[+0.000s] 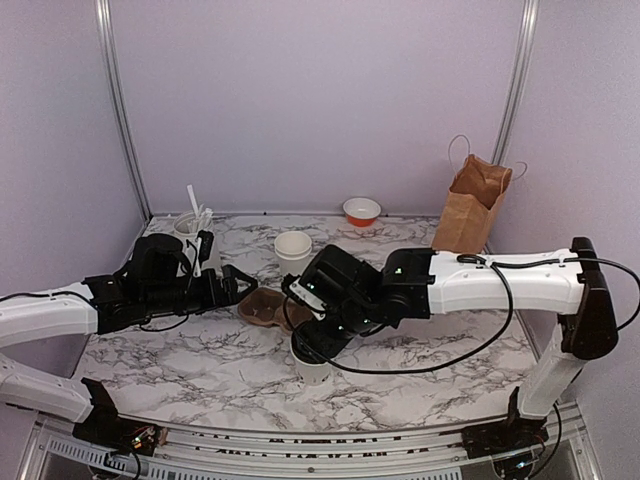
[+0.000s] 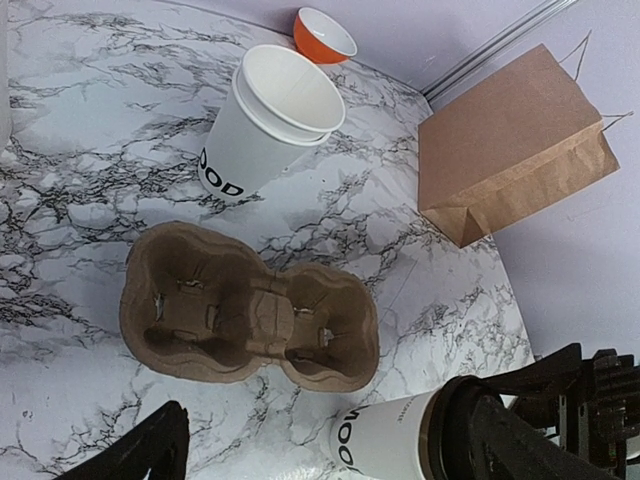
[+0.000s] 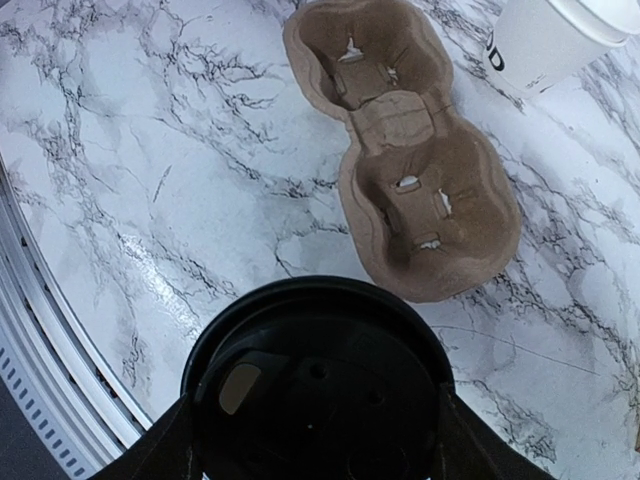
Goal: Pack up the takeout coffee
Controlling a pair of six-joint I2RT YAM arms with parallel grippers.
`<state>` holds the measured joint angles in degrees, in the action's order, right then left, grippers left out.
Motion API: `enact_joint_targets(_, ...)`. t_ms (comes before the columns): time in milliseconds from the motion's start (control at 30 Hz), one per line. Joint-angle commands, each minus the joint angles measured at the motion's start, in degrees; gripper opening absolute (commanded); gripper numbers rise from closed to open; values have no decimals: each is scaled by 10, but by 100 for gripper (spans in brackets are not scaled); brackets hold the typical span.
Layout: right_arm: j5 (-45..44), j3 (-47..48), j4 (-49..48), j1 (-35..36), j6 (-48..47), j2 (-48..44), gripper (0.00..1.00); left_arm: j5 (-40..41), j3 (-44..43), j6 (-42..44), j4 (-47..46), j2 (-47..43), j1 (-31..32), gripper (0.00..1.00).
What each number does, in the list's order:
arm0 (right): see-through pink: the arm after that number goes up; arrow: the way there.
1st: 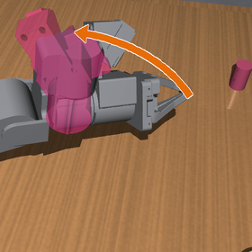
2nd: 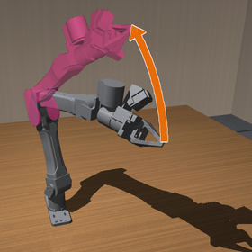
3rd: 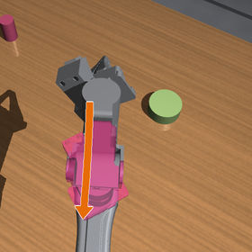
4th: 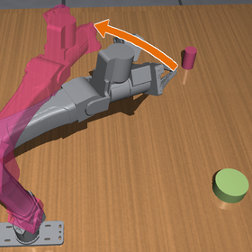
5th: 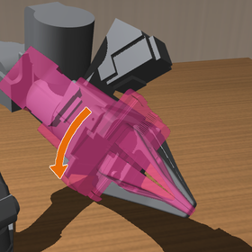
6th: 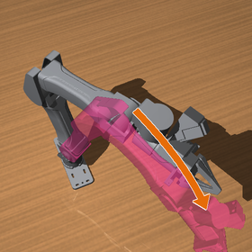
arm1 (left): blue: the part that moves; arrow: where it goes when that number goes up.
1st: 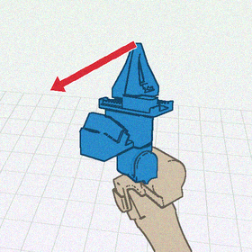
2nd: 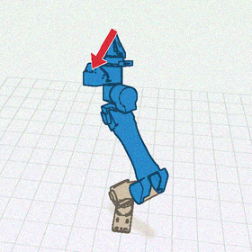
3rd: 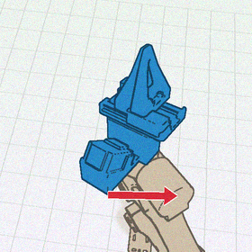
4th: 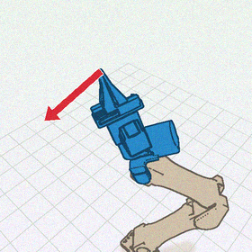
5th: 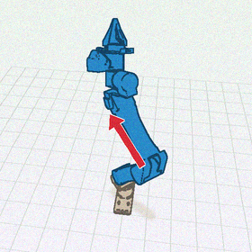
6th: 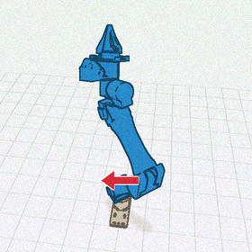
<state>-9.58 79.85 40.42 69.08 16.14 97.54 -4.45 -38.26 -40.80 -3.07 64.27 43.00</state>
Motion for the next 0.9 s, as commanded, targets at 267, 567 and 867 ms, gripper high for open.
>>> enact_joint_targets(267,-6,34,11,16,-4,15,64,5,0,9,10,11,5,99)
enact_joint_targets(567,-21,31,21,19,-2,26,64,3,-2,11,12,19,9,99)
enact_joint_targets(867,-26,31,29,20,-1,33,64,4,-7,12,16,28,13,99)
